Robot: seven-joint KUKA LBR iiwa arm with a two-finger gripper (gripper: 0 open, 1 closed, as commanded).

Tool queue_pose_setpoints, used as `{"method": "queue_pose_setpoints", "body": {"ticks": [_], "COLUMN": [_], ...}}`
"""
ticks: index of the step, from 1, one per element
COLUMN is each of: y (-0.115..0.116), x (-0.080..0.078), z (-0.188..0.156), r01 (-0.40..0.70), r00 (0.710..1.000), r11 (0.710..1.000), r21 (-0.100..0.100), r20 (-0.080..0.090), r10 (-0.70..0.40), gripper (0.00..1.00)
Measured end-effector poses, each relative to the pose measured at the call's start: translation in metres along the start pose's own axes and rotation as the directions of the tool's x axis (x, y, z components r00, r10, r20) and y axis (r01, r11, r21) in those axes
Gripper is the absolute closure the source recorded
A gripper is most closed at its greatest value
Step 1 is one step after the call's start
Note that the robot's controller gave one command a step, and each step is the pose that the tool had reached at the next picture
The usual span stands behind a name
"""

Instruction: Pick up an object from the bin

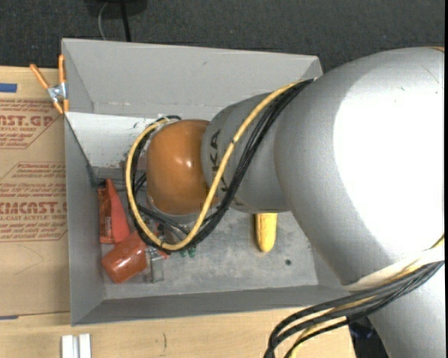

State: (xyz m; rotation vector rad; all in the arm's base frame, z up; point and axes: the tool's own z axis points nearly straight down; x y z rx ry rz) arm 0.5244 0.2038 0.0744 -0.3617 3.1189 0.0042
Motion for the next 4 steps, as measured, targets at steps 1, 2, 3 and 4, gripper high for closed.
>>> {"method": "queue_pose_setpoints", "body": {"ticks": [1,2,3,4], "y": [0.020,0.020,0.017,0.011], "x": [0.014,0.014,0.011,0.020], "z": [0.005,0.005,-0.047,-0.138], "r01": [0.123,0.123,0.122,0.091], "r00": [0.992,0.992,0.992,0.996], "r11": [0.992,0.992,0.993,0.996], "r21": [0.001,0.001,0.001,0.001], "r20": [-0.002,-0.002,-0.007,-0.001], "r10": [-0.123,-0.123,-0.122,-0.091], "gripper": [1.00,1.00,1.00,1.00]}}
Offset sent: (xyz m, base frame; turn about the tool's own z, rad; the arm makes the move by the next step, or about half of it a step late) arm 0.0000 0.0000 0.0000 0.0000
